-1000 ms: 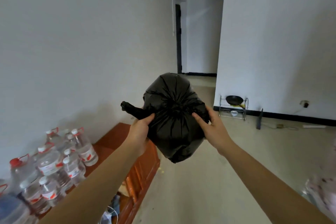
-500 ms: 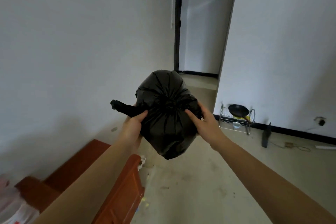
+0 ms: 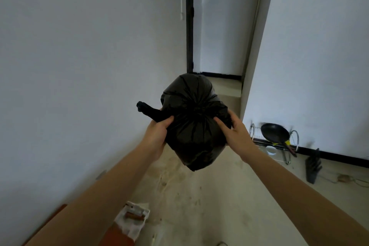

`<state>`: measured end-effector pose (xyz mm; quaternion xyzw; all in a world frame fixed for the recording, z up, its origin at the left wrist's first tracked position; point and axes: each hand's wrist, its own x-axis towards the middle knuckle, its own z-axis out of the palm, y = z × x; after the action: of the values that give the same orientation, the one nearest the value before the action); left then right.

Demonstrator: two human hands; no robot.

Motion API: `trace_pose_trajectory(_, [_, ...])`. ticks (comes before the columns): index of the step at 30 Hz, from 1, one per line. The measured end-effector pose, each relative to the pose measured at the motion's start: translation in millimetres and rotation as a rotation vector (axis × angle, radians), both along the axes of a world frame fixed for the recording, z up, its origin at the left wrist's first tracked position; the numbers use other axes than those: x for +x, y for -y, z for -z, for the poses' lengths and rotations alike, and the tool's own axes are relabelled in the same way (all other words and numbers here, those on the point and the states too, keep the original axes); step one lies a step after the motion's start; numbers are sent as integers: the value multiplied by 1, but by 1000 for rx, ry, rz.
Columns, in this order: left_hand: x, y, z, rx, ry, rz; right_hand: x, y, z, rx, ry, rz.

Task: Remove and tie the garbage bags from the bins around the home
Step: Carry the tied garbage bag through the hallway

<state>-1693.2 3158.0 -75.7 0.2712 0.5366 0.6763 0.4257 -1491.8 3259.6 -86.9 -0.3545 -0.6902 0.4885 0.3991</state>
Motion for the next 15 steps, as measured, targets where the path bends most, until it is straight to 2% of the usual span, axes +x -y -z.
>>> trace_pose_trajectory(5, [-47,-168,8,-35,-25,-16,-48,-169,19,-25,-17,25])
trace_pose_trajectory(11, [-114,-324,-28,-16,-73,-45,-129,-360,-5,-36,43,-19])
trace_pose_trajectory(15, [-179,-416,-40,17,-121,-110,-204,-452,-20,-1,7,-86])
